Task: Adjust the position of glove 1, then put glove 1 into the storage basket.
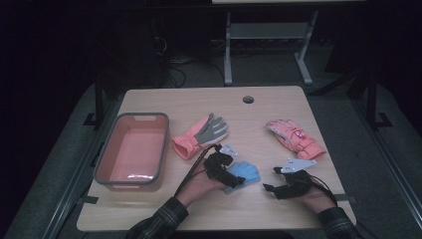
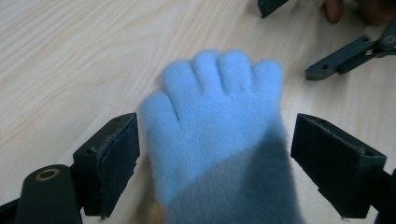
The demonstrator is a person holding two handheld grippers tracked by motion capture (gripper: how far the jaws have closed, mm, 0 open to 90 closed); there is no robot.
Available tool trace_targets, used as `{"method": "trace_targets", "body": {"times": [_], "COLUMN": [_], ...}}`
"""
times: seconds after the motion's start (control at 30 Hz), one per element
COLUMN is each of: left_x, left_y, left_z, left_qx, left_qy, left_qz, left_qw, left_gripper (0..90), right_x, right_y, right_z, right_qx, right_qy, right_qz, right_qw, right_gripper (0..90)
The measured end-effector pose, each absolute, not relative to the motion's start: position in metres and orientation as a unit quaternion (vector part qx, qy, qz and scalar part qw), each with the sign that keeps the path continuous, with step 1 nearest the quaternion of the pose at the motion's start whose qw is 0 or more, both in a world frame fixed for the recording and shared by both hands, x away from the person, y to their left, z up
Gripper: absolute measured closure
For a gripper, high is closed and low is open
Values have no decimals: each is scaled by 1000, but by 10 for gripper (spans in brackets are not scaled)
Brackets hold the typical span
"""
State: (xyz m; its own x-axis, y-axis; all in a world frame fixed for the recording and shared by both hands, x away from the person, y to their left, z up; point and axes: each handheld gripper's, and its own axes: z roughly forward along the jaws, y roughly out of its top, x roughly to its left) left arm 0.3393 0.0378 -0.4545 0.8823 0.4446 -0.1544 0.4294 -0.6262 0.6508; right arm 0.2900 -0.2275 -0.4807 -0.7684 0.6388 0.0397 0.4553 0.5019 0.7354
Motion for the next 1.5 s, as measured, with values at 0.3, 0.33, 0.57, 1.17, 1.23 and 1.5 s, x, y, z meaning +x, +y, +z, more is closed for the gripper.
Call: {"method": "trace_targets", "body": {"times": [0.3,0.33,0.57,1.17,1.23,1.5], "left_x": [334,333,328,328,329,337], "left_y": [25,25,25,32,36,56], "left_z": [-465,-465,-463,-456,-453,-438], "left_qx": [917,916,919,924,919,910], "left_qy": [220,220,208,192,201,220], "left_qz": [31,35,51,13,4,3], "left_qw": [332,332,332,330,339,352], "left_gripper": [178,187,319,726,728,734], "right_x": [290,290,290,290,290,290], "right_y": [-227,-227,-226,-226,-226,-226], "right_z": [-481,-481,-481,-481,-481,-481], "right_qx": [320,320,321,322,322,322], "right_qy": [858,858,858,857,857,857], "right_qz": [384,384,383,383,383,383], "right_qw": [120,120,121,122,122,122], "right_gripper": [230,231,229,228,228,227]}}
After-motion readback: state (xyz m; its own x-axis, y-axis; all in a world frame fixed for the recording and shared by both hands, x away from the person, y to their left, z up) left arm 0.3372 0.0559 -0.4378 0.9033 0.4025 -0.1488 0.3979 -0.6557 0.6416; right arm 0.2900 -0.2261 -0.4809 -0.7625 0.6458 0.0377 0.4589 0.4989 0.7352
